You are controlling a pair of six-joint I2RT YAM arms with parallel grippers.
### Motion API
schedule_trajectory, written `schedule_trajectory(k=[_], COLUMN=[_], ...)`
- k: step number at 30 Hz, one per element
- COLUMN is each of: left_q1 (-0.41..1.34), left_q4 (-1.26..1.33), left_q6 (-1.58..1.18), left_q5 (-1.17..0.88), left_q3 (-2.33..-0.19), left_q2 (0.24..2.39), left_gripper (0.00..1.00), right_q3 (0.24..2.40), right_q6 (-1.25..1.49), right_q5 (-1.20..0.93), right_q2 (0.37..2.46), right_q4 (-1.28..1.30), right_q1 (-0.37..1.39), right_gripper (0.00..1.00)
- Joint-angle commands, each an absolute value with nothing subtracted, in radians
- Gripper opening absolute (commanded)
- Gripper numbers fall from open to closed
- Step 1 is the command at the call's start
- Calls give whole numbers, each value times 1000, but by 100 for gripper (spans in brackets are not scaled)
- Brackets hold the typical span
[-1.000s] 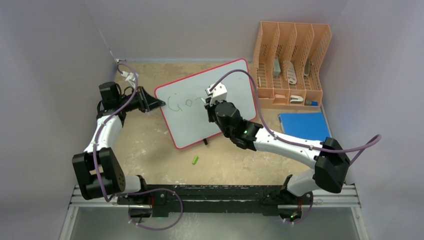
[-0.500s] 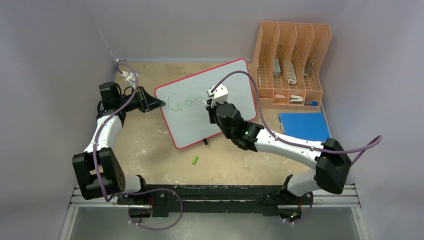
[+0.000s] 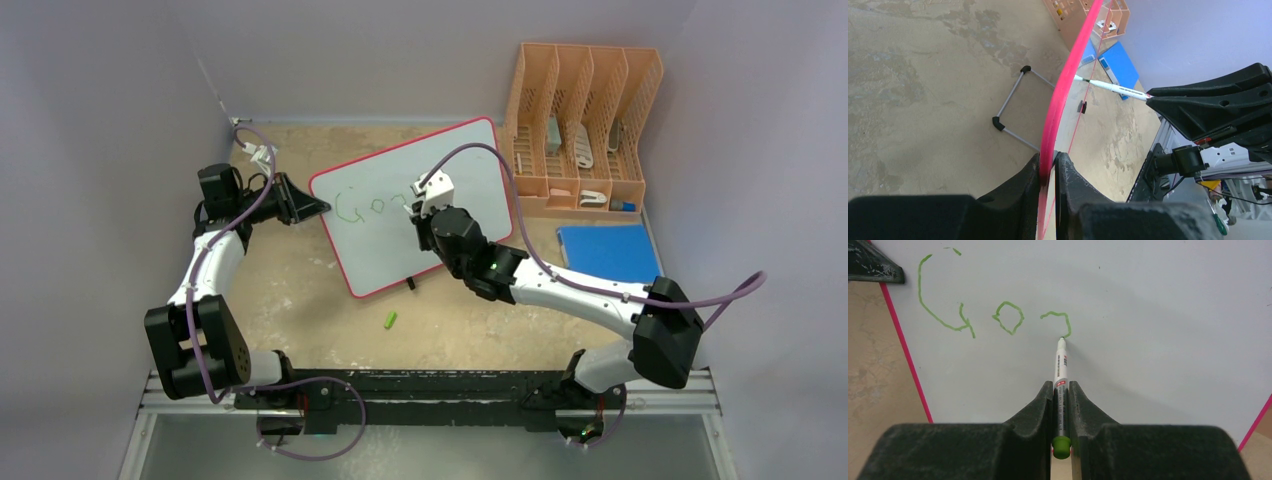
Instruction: Write a sentence on the whiteboard
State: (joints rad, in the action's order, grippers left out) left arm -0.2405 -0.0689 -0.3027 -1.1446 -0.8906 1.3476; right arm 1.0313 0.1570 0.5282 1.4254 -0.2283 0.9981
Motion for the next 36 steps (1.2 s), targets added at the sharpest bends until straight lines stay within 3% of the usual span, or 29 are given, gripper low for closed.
schedule_trajectory(k=[1,36], left_q1=[-216,-216], left_q4=[-90,-92], left_q6=[-281,-279], left_q5=[-1104,-1106], left_q3=[-897,-895], left_q2=[1345,1341], left_gripper=[0,0], right_q3=[1044,1141], right_q6=[150,115], right_q5=[498,555], right_q2=[1406,1482], right_q4=[-236,-261], right_q1=[1007,1016], right_gripper=[0,0])
